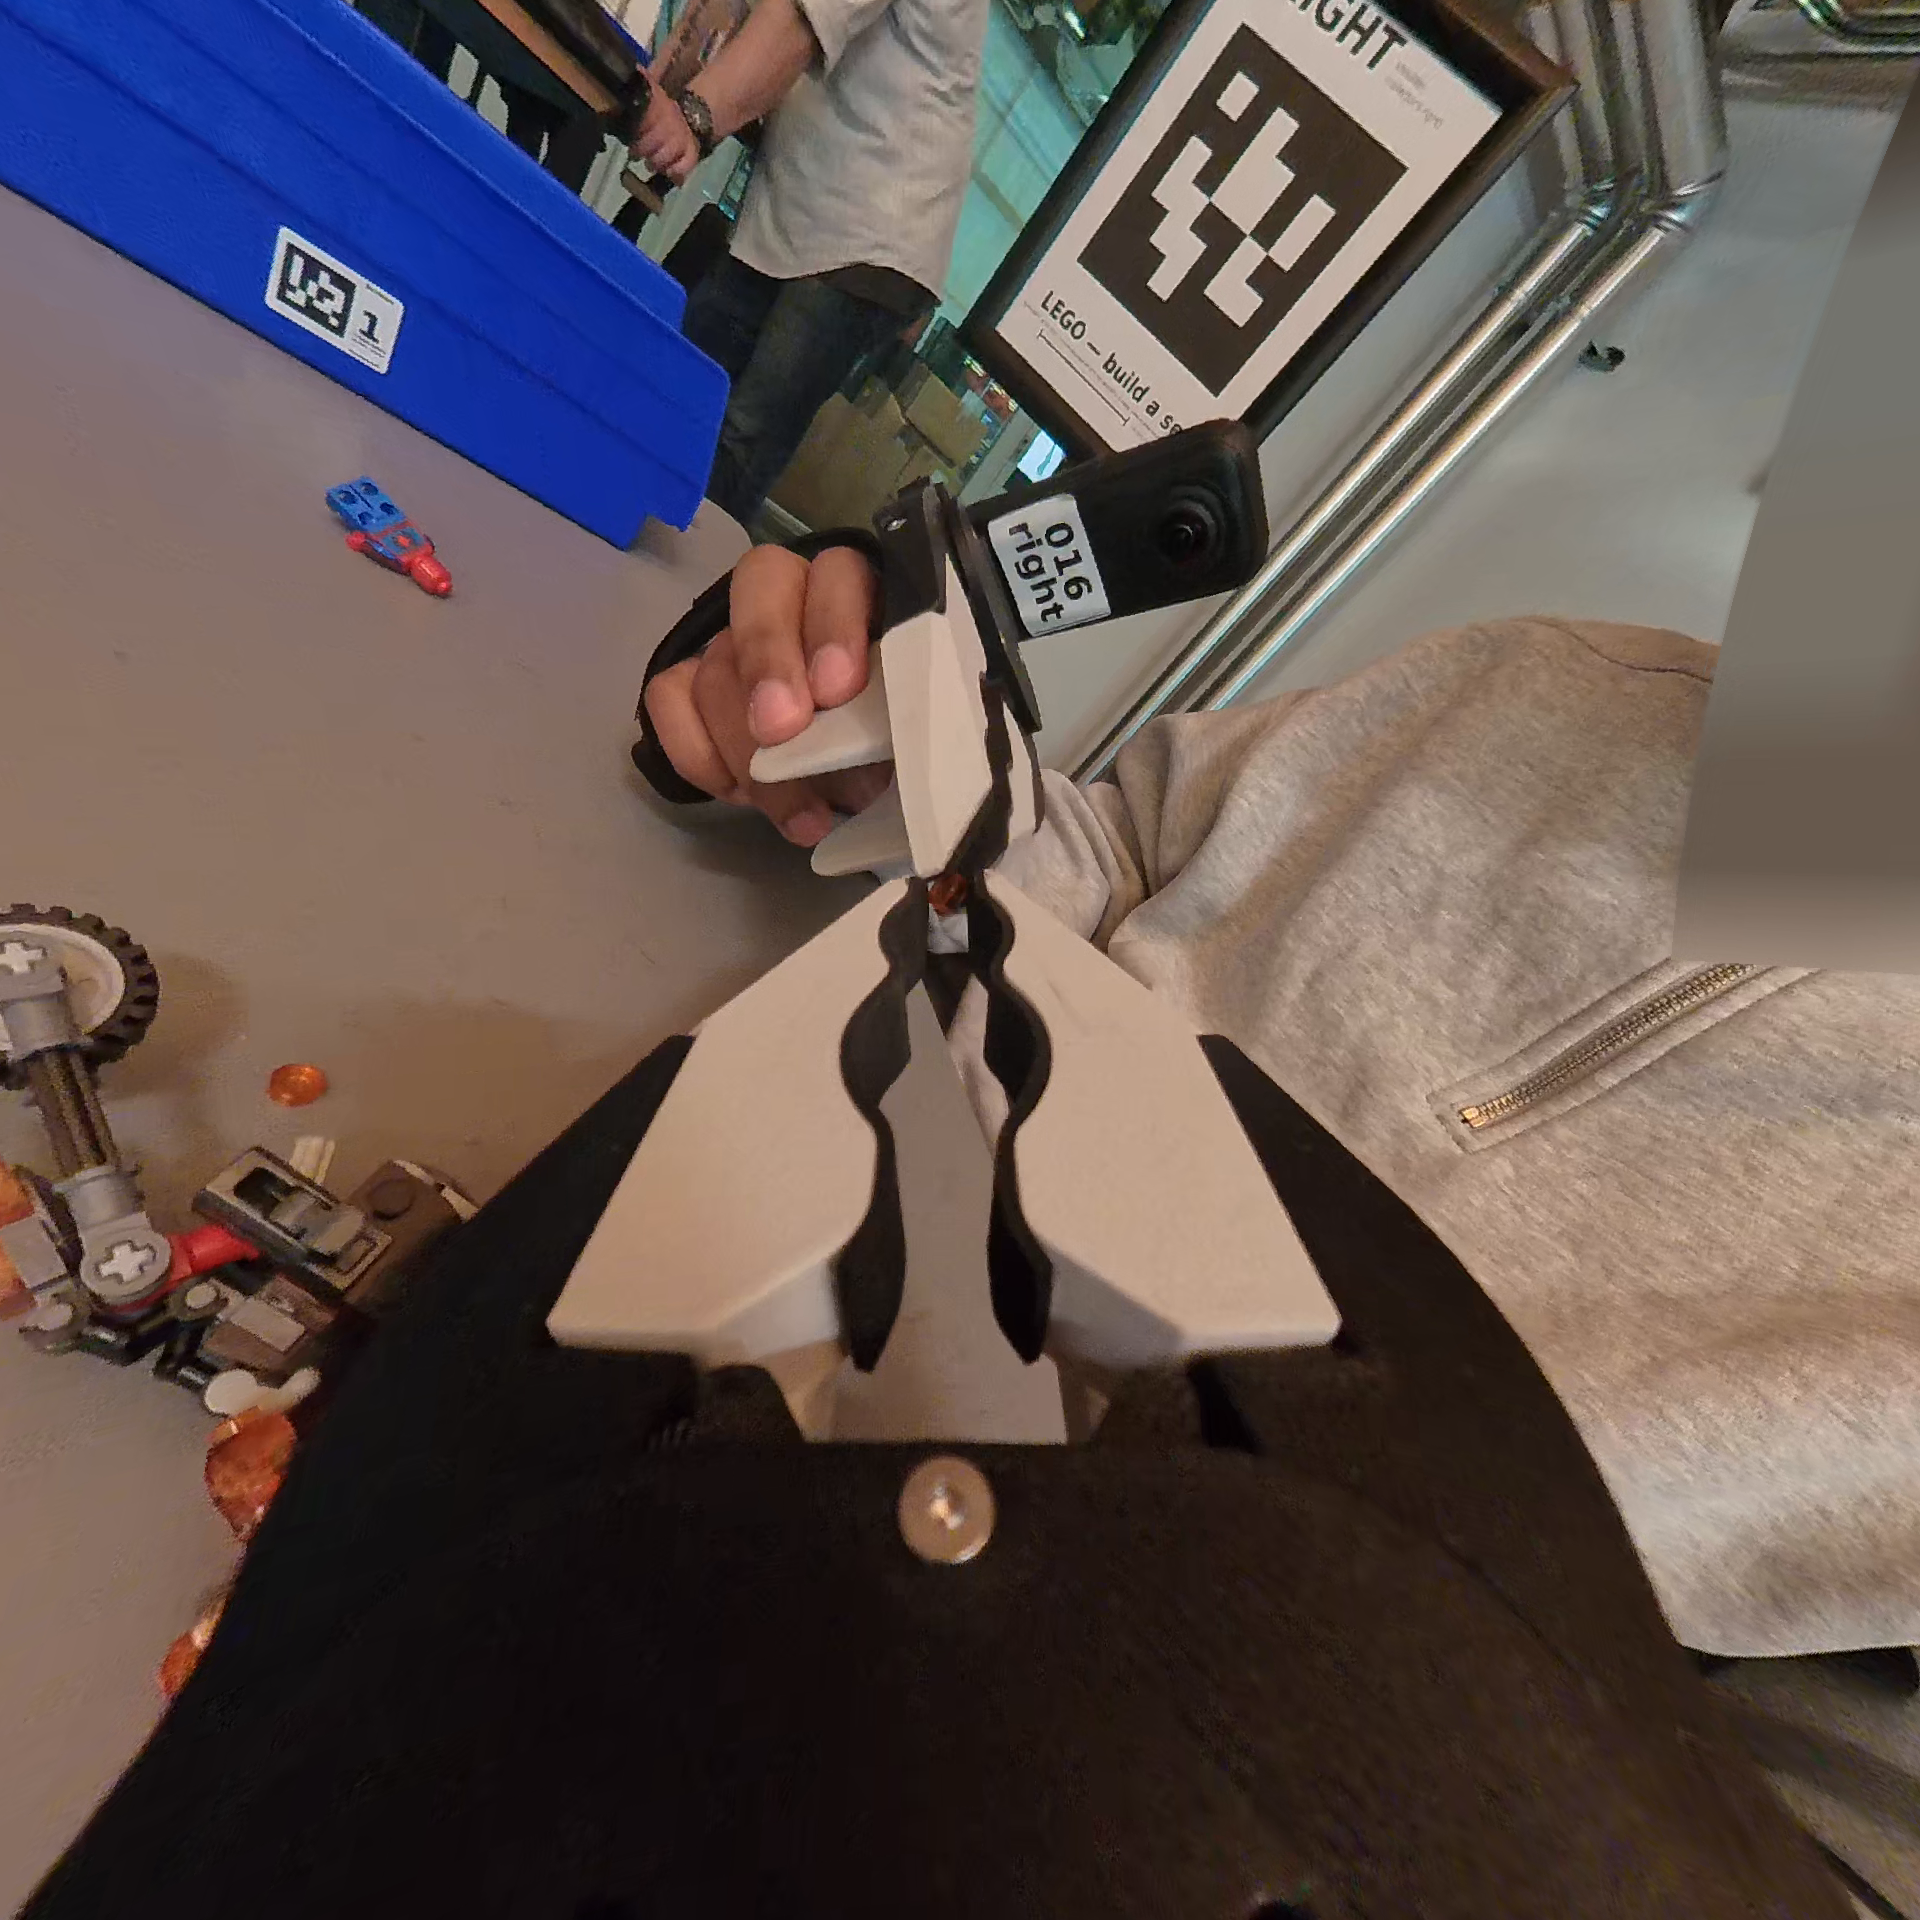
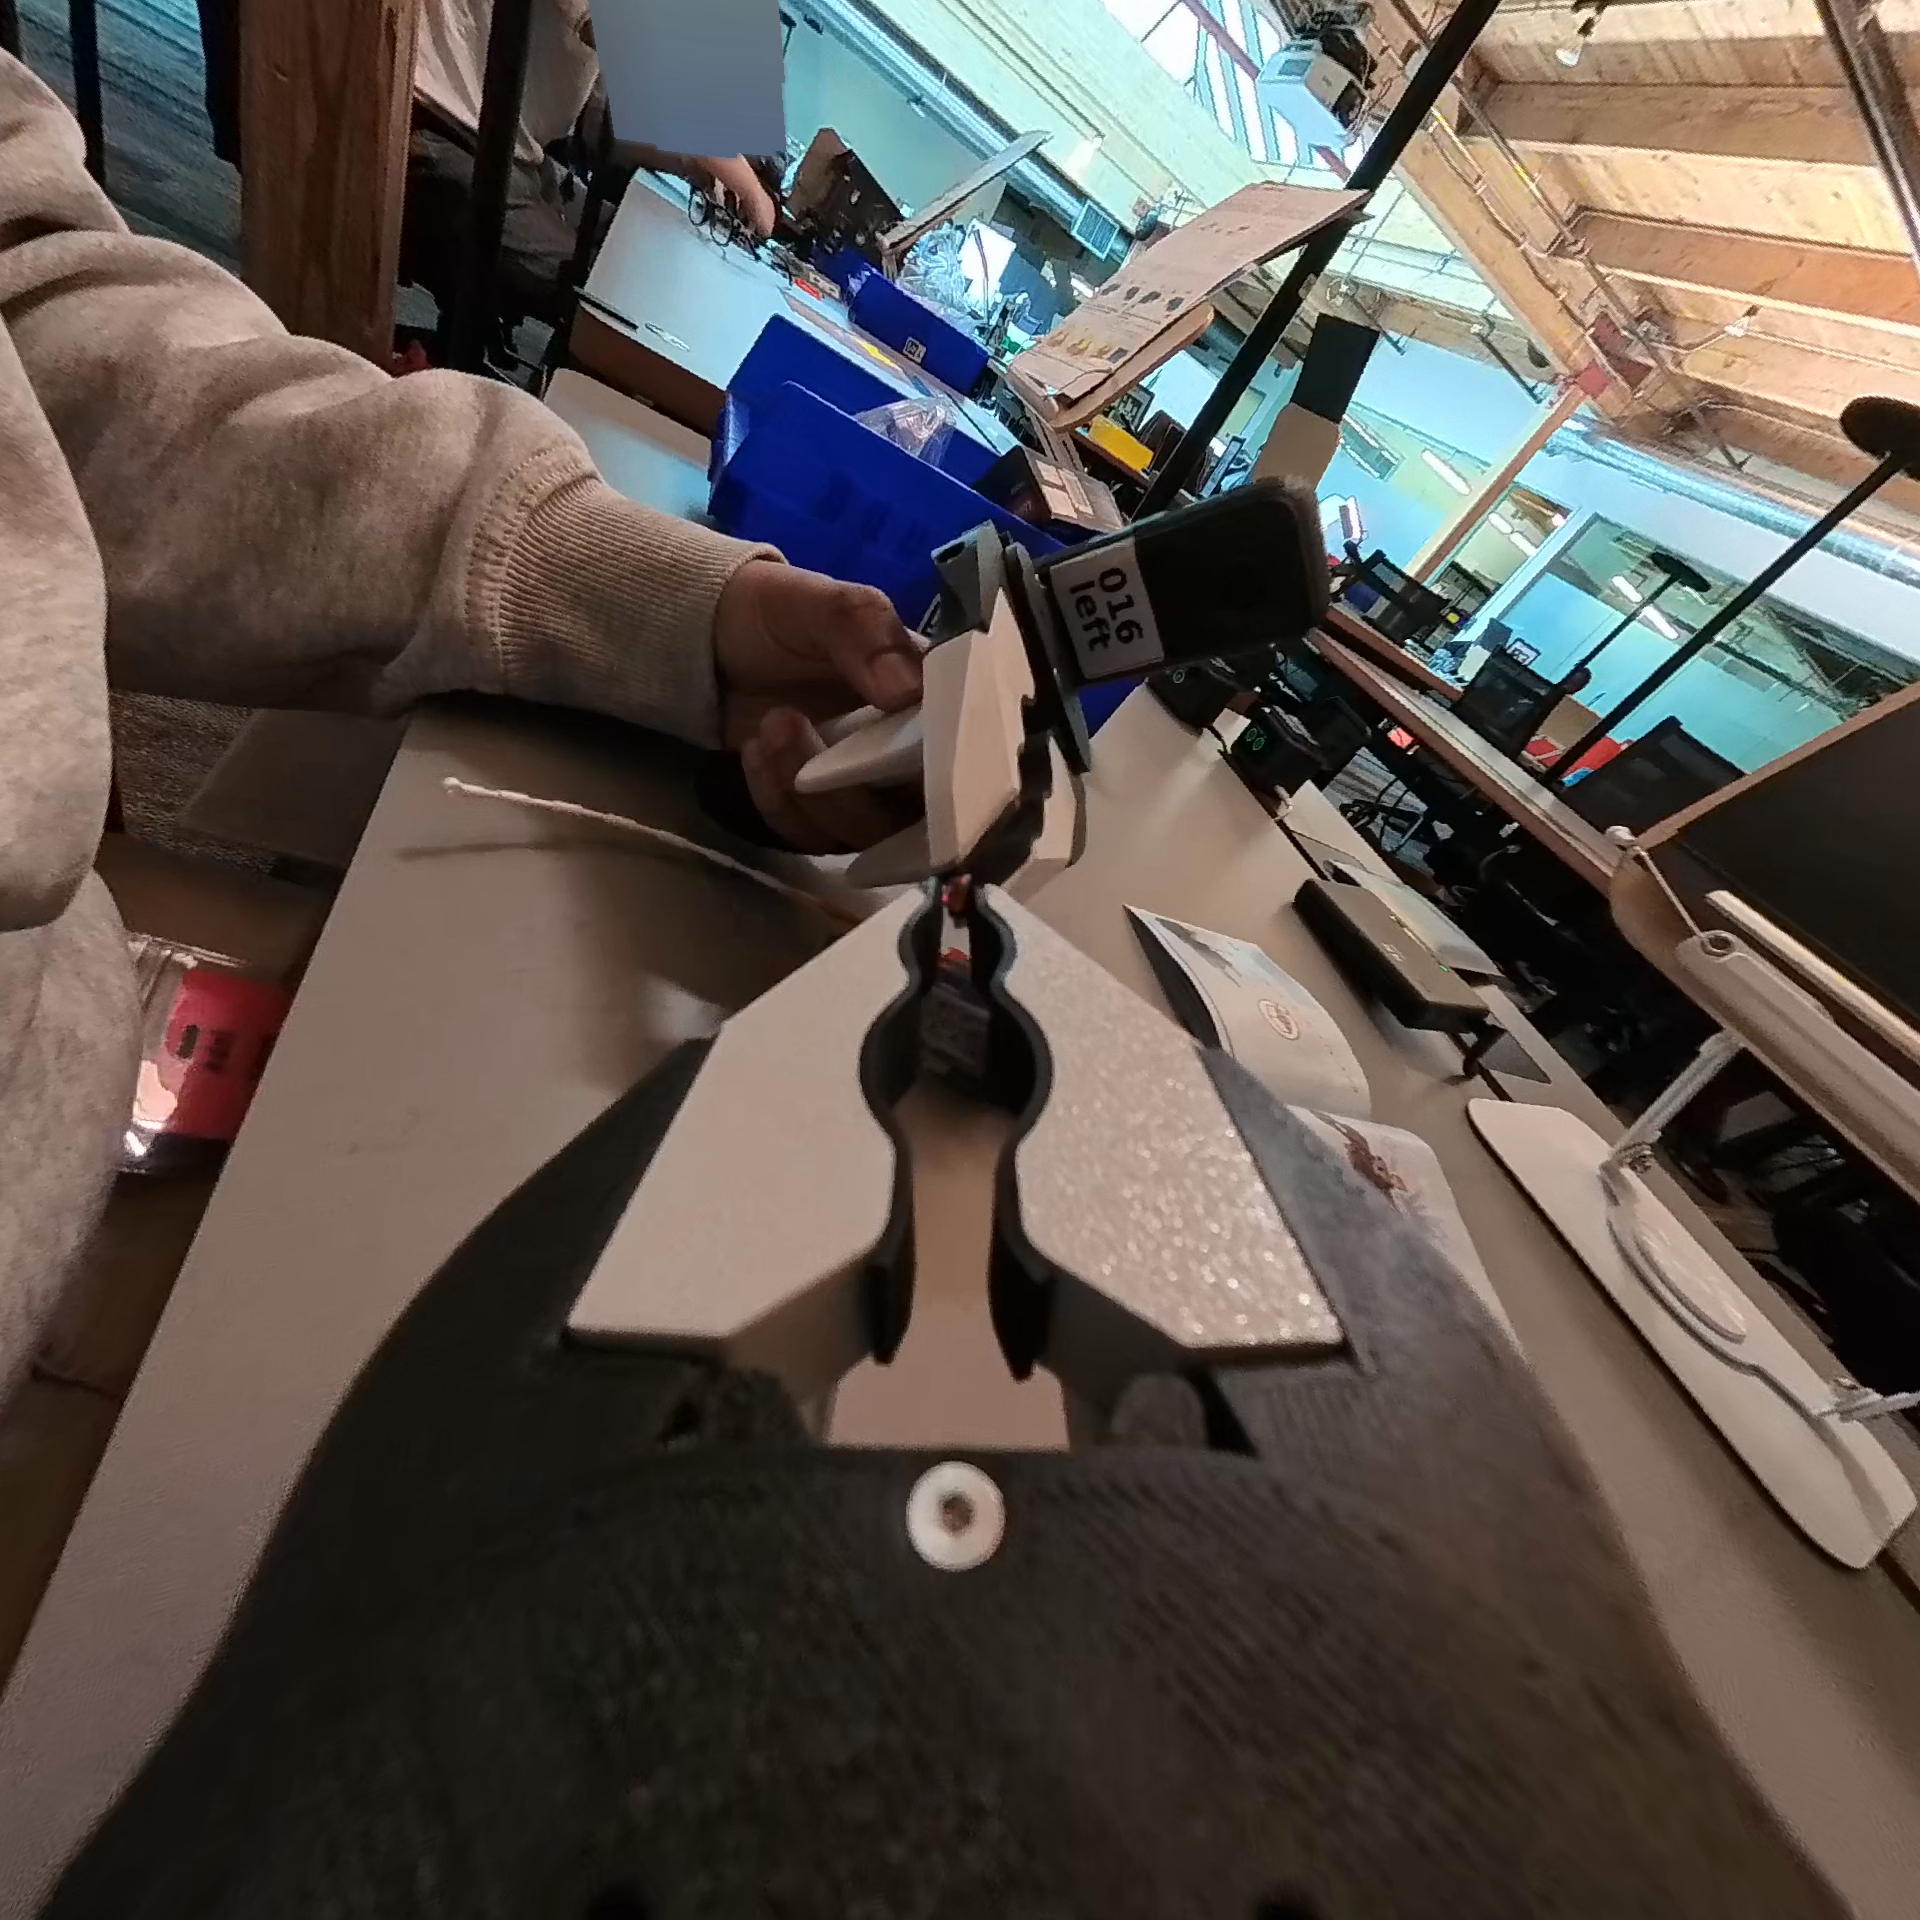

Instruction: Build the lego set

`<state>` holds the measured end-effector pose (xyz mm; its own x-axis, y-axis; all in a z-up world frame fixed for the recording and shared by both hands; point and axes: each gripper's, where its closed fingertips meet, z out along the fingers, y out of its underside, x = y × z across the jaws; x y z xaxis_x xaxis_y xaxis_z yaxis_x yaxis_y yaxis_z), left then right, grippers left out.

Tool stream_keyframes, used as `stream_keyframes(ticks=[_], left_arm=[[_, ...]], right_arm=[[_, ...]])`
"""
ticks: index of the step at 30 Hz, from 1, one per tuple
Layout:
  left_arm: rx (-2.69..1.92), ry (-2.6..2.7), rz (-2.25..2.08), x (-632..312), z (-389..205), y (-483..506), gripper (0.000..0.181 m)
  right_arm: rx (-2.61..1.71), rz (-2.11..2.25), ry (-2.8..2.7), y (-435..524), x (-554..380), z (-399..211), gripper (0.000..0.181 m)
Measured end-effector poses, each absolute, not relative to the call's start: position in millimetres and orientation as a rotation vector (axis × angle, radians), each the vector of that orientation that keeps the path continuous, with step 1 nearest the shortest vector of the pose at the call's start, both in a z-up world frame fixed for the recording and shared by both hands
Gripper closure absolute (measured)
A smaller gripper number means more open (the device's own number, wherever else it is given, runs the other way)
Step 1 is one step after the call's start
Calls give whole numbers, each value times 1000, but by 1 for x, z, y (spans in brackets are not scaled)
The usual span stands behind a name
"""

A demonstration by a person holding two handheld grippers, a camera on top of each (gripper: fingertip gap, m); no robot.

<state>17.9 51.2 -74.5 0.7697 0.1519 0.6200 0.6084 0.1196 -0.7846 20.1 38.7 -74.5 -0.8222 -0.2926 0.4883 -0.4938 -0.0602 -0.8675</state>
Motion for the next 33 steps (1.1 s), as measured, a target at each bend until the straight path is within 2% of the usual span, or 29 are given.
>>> stream_keyframes(ticks=[14, 20, 25, 29, 33], left_arm=[[-1449, -687, -325, 13, -77, 50, 176], [-1493, -834, -82, -3, -74, 20, 155], [-1677, -1281, 365, -25, -119, -45, 159], [-1639, -1401, 354, -19, -134, -41, 164], [-1600, -1422, 302, -20, -137, -30, 154]], right_arm=[[764, 2088, -2217, 37, 14, -77, 181], [579, 2098, -2258, 32, -14, -72, 181], [718, 1909, -2365, 7, -29, -86, 181], [935, 1832, -2618, -16, -28, -97, 181], [957, 1848, -2880, -30, -36, -100, 181]])
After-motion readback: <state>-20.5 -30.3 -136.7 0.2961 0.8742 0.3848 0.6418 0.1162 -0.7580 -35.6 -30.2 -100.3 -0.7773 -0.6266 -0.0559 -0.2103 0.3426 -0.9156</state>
